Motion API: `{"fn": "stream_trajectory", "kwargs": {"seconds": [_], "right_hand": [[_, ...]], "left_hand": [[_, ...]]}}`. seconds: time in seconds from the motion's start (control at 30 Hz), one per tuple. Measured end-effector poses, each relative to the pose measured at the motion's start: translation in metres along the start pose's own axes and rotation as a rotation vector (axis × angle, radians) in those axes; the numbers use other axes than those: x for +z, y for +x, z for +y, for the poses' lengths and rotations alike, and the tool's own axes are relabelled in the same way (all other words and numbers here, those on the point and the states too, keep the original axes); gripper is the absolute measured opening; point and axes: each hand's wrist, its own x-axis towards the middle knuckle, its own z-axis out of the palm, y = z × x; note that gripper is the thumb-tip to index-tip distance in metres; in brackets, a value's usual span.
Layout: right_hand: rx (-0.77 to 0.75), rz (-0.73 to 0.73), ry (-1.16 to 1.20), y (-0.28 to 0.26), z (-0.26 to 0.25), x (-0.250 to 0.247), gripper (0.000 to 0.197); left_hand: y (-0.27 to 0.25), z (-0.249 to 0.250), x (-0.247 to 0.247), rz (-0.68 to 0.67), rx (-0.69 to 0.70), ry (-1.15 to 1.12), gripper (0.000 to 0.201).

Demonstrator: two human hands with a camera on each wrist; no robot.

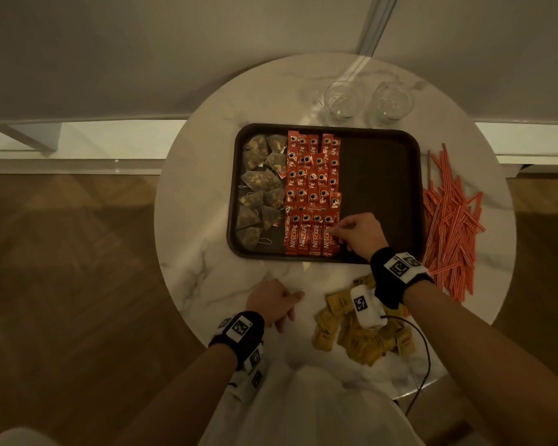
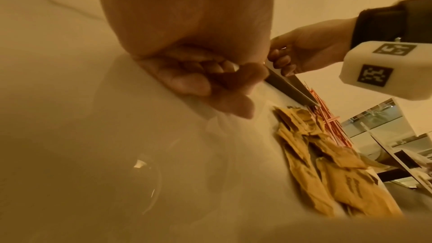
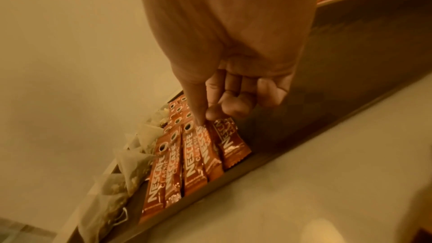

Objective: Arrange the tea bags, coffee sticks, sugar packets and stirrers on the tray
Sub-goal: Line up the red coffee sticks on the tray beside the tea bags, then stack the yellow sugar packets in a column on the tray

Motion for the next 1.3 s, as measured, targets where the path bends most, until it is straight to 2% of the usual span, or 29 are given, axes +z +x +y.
{"fn": "stream_trajectory", "kwargs": {"seconds": [0.3, 0.4, 0.6, 0.7, 0.87, 0.97, 1.03, 1.1, 1.13, 1.17, 1.2, 1.27, 1.3], "right_hand": [[-0.022, 0.061, -0.068, -0.005, 0.001, -0.006, 0.021], [-0.024, 0.089, -0.006, -0.021, 0.008, -0.019, 0.025], [-0.018, 0.114, 0.085, -0.080, 0.069, -0.030, 0.031], [0.066, 0.186, 0.167, -0.119, 0.105, -0.028, 0.044], [0.331, 0.332, 0.342, -0.166, 0.163, -0.025, 0.064], [0.406, 0.359, 0.306, -0.177, 0.195, -0.019, 0.065], [0.412, 0.339, 0.249, -0.179, 0.204, -0.010, 0.050], [0.408, 0.340, 0.223, -0.180, 0.204, -0.002, 0.034], [0.399, 0.338, 0.212, -0.181, 0.201, 0.001, 0.030], [0.382, 0.335, 0.201, -0.182, 0.198, 0.004, 0.027], [0.357, 0.332, 0.188, -0.183, 0.196, 0.006, 0.025], [0.328, 0.316, 0.156, -0.184, 0.195, 0.009, 0.024], [0.326, 0.313, 0.150, -0.185, 0.194, 0.010, 0.025]], "left_hand": [[0.001, -0.001, 0.000, 0.036, 0.032, 0.047, 0.062], [0.000, -0.001, 0.001, 0.041, 0.042, 0.042, 0.063], [0.001, -0.003, 0.002, 0.037, 0.046, 0.052, 0.060], [0.001, -0.003, 0.002, 0.042, 0.052, 0.051, 0.058], [0.002, -0.003, 0.003, 0.057, 0.085, 0.053, 0.057], [0.000, -0.002, 0.007, 0.063, 0.094, -0.020, 0.055], [-0.002, 0.001, 0.014, 0.209, 0.204, 0.073, 0.046], [-0.009, 0.014, 0.030, 0.415, 0.422, 0.264, 0.030], [-0.015, 0.025, 0.043, 0.453, 0.544, 0.307, 0.021], [-0.020, 0.037, 0.057, 0.425, 0.645, 0.352, 0.026], [-0.023, 0.047, 0.074, 0.348, 0.718, 0.422, 0.045], [-0.023, 0.060, 0.107, 0.182, 0.746, 0.683, 0.083], [-0.020, 0.061, 0.120, 0.143, 0.754, 0.815, 0.091]]}}
